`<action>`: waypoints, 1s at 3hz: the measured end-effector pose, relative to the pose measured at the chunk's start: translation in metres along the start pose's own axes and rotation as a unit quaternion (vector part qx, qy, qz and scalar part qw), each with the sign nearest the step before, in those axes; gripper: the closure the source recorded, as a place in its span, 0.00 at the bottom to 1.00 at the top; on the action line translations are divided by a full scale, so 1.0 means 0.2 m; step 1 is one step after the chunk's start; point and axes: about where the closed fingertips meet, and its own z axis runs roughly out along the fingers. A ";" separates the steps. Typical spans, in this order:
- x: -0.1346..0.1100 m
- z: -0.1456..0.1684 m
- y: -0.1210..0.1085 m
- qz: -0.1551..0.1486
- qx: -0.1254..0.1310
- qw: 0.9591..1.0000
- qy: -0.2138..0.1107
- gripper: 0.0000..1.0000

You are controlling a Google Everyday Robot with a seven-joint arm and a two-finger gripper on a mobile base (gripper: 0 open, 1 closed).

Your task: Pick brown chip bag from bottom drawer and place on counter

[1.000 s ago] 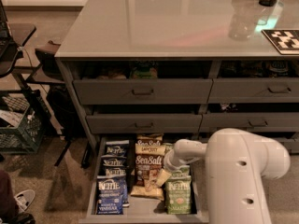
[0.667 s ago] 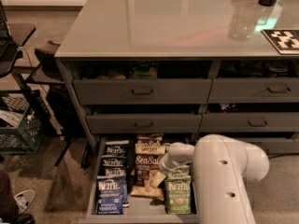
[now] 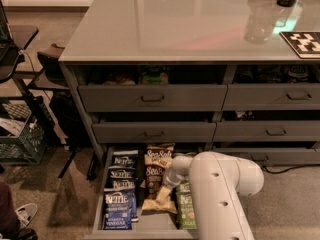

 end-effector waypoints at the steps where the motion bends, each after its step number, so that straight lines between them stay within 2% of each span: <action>1: 0.00 -0.01 0.00 0.000 0.001 1.000 -0.002 0.22; 2: -0.01 -0.04 0.01 0.000 0.001 1.000 -0.002 0.60; 3: -0.03 -0.07 0.01 0.000 0.001 1.000 -0.002 0.84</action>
Offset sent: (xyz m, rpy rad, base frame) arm -0.0005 -0.0011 0.0024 0.0024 -0.0033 -0.0010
